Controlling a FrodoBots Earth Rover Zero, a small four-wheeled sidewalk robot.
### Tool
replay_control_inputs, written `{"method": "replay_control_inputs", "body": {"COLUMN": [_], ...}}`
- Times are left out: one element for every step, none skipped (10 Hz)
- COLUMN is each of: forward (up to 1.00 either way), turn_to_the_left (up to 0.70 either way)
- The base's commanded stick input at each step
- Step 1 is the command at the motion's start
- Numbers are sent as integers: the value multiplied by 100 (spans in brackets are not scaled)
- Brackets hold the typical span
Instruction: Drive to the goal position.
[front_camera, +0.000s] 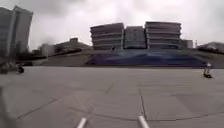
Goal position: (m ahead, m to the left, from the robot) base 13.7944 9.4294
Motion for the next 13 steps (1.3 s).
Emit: {"method": "replay_control_inputs", "body": {"forward": [100,100,100,100,100,100,100,100,82,19,0,0,0], "turn_to_the_left": [40,40,40,40,40,30,0,0,0,0,0,0,0]}}
